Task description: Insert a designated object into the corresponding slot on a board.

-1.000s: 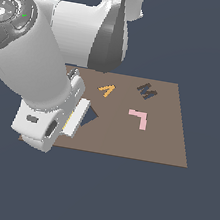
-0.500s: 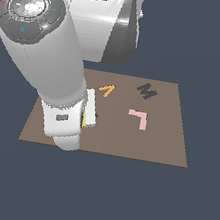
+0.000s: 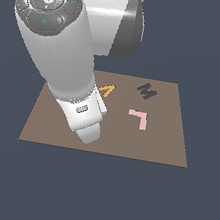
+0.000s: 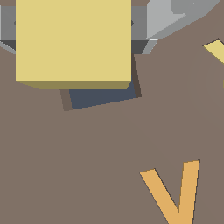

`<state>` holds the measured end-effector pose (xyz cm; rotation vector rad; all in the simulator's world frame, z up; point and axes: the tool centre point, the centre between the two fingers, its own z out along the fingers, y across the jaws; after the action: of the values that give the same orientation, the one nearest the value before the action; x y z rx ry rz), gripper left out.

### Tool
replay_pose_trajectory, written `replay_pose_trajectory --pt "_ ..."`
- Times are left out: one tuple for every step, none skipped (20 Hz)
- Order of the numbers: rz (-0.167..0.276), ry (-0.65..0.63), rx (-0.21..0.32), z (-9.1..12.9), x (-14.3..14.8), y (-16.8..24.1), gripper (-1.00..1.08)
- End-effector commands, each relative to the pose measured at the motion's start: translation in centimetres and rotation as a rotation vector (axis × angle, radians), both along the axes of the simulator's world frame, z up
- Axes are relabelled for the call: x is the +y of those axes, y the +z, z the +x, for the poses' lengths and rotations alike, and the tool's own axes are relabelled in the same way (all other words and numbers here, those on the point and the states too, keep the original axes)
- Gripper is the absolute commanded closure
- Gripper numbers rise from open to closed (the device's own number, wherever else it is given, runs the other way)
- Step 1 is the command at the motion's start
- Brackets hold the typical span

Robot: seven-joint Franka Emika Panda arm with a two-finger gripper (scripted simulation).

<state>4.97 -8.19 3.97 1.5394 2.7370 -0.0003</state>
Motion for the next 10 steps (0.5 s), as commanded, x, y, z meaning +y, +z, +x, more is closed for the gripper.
replay_pose_trajectory --pt "0.000 0.060 -0.001 -0.30 0.19 0.07 1.08" --pt "0.000 0.079 -0.001 -0.41 0.24 0.07 1.08" --pt "0.000 0.097 0.000 -0.52 0.29 0.08 1.08" --pt "0.000 0.113 0.000 -0.61 0.33 0.08 1.08" --pt "0.000 0.128 0.000 -0.70 0.37 0.09 1.08" --pt "0.000 0.141 0.000 -0.78 0.40 0.09 1.08" --pt "0.000 0.152 0.000 -0.85 0.43 0.10 1.08" --pt "-0.001 0.162 0.000 -0.91 0.45 0.10 1.08" --pt "-0.001 0.170 0.000 -0.96 0.46 0.10 1.08" --pt "-0.001 0.177 0.000 -1.00 0.47 0.10 1.08"
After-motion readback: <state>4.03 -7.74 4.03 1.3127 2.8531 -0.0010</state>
